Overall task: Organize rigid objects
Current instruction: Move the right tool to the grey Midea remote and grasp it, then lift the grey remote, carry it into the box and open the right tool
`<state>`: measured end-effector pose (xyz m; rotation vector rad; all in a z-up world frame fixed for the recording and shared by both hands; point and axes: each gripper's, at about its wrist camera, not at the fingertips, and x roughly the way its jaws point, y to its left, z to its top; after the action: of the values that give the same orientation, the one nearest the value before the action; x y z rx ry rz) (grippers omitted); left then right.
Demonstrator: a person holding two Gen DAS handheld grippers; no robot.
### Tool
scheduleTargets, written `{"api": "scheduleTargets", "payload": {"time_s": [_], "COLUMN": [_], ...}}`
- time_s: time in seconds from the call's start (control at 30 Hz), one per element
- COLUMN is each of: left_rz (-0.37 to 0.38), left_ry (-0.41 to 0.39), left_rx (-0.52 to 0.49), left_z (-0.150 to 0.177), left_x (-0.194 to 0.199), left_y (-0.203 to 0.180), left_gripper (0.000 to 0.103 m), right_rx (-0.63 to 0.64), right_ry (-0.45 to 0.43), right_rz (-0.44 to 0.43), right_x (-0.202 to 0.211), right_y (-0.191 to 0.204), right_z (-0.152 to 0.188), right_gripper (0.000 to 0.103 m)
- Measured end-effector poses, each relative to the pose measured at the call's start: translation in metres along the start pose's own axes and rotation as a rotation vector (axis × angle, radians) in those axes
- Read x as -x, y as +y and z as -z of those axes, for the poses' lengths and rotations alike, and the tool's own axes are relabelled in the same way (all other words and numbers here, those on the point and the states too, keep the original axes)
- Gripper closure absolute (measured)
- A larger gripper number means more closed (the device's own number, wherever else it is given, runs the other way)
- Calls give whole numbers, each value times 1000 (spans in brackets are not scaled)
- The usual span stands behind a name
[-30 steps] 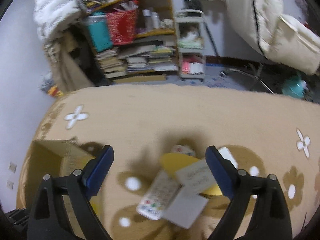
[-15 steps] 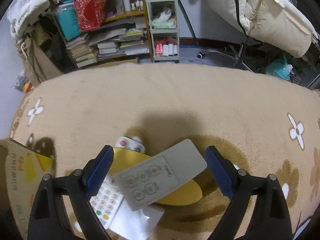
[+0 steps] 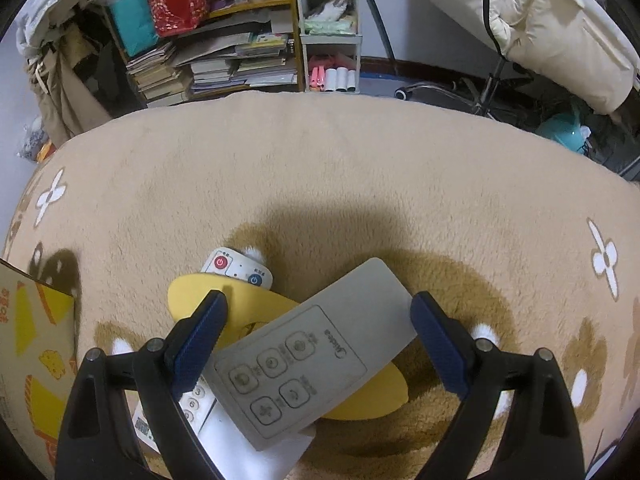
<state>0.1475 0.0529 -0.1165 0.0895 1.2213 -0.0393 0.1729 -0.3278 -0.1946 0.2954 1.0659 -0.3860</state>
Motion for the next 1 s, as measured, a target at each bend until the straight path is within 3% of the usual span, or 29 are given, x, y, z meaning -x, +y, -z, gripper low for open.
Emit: {"api": "scheduleTargets", "payload": {"time_s": [0.17,0.3,0.47,0.83,1.0], "left_rz": [0,0,0,-8,-9], "left_ry": [-1,-1,-2,-4,-6], "left_rx": [-1,-2,-4,-9,-10], "left_z": [0,0,0,0,1], "left_x": [0,0,0,0,1], "left_y": [0,0,0,-1,-1], "left_gripper": [91,91,91,91,91], "right_rx": [-48,-100,-80,-140,-184], "right_ry": [27,67,50,4,9], "right_rz": [0,-105,-134,-148,-91], "right_x": [1,-3,-1,9,13], "right_y": [-10,-20,-23,-44,-53], "right_z": [4,15,31,41,42], "right_gripper": [5,5,7,44,52]}}
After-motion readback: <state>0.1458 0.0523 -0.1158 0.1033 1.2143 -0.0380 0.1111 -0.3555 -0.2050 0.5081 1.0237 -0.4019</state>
